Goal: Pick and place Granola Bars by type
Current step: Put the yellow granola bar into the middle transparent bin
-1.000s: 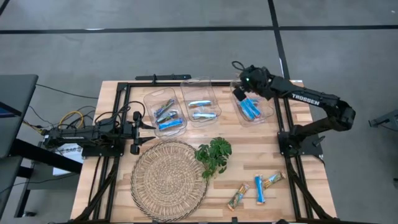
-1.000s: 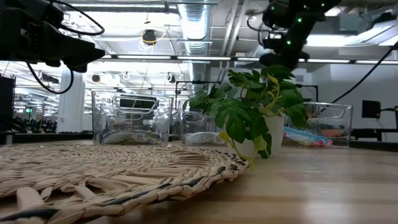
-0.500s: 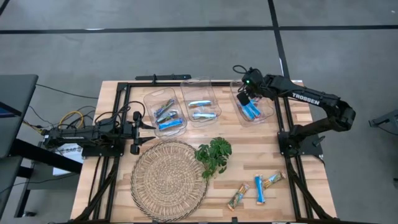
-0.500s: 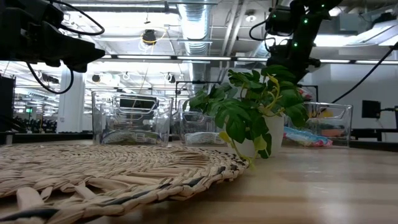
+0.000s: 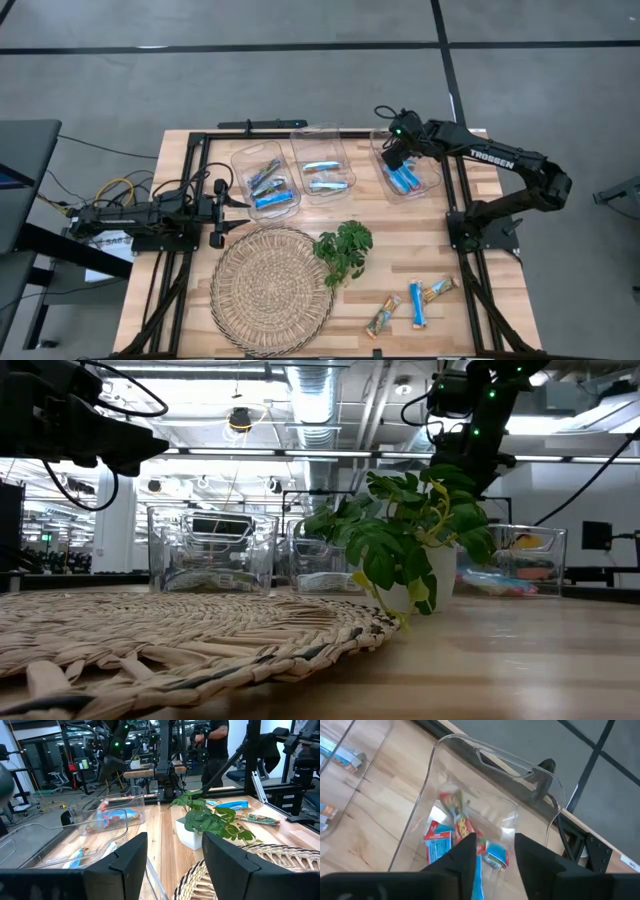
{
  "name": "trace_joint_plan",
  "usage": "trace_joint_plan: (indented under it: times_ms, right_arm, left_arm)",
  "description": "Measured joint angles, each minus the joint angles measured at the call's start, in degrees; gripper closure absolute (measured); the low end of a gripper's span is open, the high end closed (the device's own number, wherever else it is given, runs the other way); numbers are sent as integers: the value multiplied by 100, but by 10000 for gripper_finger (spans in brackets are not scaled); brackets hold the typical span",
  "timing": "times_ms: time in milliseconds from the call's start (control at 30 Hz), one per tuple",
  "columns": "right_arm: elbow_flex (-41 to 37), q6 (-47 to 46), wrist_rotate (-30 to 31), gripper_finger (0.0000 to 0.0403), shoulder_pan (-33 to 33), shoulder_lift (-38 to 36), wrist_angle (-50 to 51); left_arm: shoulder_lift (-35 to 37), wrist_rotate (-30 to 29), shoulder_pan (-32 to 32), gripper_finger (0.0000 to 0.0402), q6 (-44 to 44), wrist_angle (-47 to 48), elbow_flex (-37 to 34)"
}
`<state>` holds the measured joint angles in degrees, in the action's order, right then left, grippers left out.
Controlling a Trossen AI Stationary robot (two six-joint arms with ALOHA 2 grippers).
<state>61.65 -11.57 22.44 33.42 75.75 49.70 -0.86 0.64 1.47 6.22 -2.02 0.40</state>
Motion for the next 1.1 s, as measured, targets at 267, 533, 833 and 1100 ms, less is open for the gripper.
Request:
trace_joint_plan:
  times_ms: [267, 533, 833, 1100]
  right_arm:
    - [-4, 307, -256, 240, -521, -210, -276]
    - [0, 886, -1459, 232, -1996, -675, -715]
    - [0, 1056, -2705, 239, -4055, -664, -917]
    - [0, 1056, -2702, 240, -5594, -103, -964]
  left_arm:
    - [0, 0, -1, 219, -2, 0, -1]
    - [0, 0, -1, 219, -2, 1, -1]
    - [0, 0, -1, 219, -1, 1, -2]
    - [2, 0, -1, 219, -1, 0, 0]
